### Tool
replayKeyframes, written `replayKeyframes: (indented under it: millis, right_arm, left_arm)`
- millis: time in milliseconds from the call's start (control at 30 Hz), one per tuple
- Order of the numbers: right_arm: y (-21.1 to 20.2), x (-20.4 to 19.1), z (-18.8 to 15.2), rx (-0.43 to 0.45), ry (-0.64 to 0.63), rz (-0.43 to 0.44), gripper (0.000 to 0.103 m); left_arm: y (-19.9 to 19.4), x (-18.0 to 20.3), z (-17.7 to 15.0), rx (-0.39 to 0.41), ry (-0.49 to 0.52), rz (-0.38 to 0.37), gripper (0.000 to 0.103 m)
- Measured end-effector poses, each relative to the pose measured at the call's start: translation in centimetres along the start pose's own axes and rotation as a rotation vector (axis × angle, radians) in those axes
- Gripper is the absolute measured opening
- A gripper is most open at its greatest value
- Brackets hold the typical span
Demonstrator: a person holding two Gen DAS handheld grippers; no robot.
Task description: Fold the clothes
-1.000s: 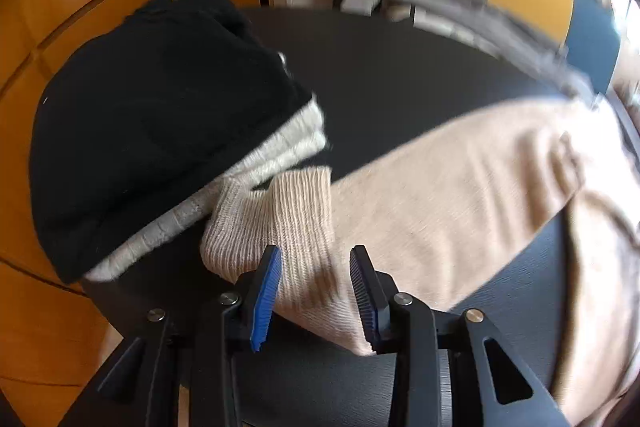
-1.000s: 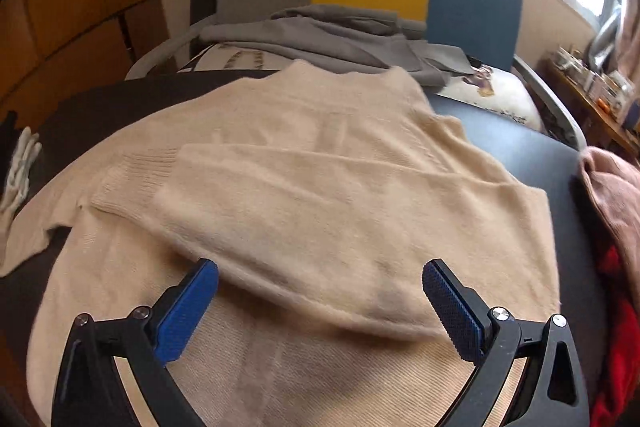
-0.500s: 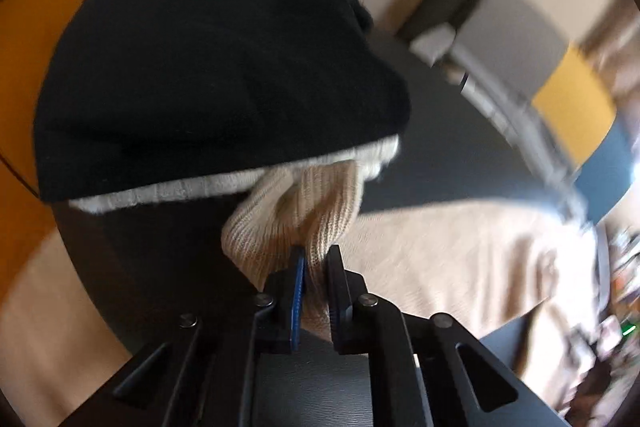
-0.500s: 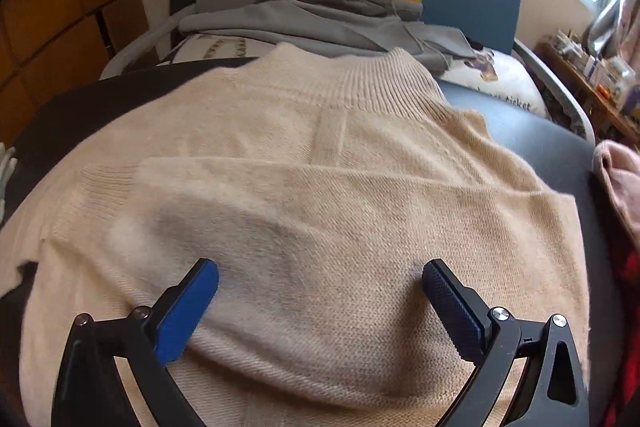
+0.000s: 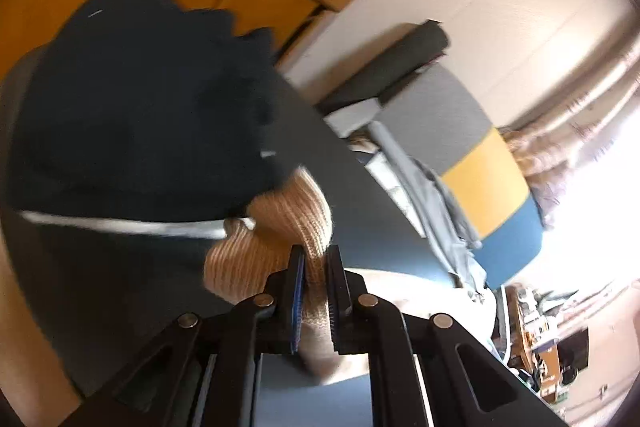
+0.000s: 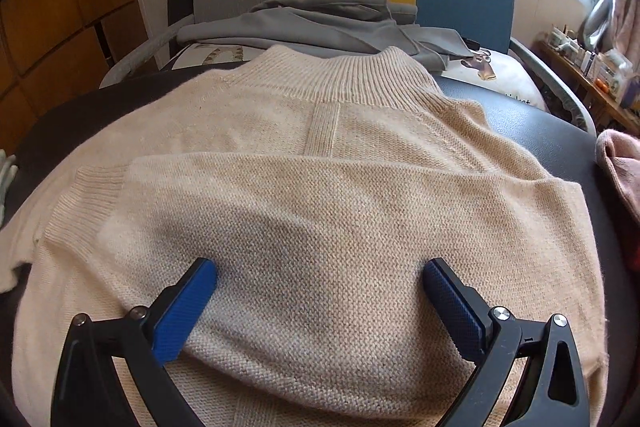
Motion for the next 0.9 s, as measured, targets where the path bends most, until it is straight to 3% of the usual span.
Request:
replayKeyframes:
  millis: [233,467,733,900]
  right_arm:
    - [0.0,-0.1,-0.1,0.003,-0.002,-0.005,0.103]
    - [0.1,-0.1,-0.1,0.007,0.000,-0.003,0.103]
    - [0.0,0.0,-0.2,0.015,0.004,0.009,0.103]
    - [-0.1,0.1,-0.2,0.019,0.009,0.017,0.103]
  left_arm:
    - [2.5,9.7,0.9,0.007,0.078,-0.161,0.009]
    - [5.3,22.9,0.6,-0.055,0.231,-0.333,0.009]
    - [8.3,33.3,-7.3,-0.234,0.366,-0.453,0.009]
    - [11.3,36.1,-14.2,-0.389,0.433,-0.470,0.009]
Point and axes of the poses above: each gripper's, at about its wrist camera, not at the fingertips, and y roughly the way its jaws point, x to its right, z to its top, the point moved 8 cm from there along y, roughly the way its jaws point, and after that the axes turned 1 degree about -x, right-handed, at the moved point
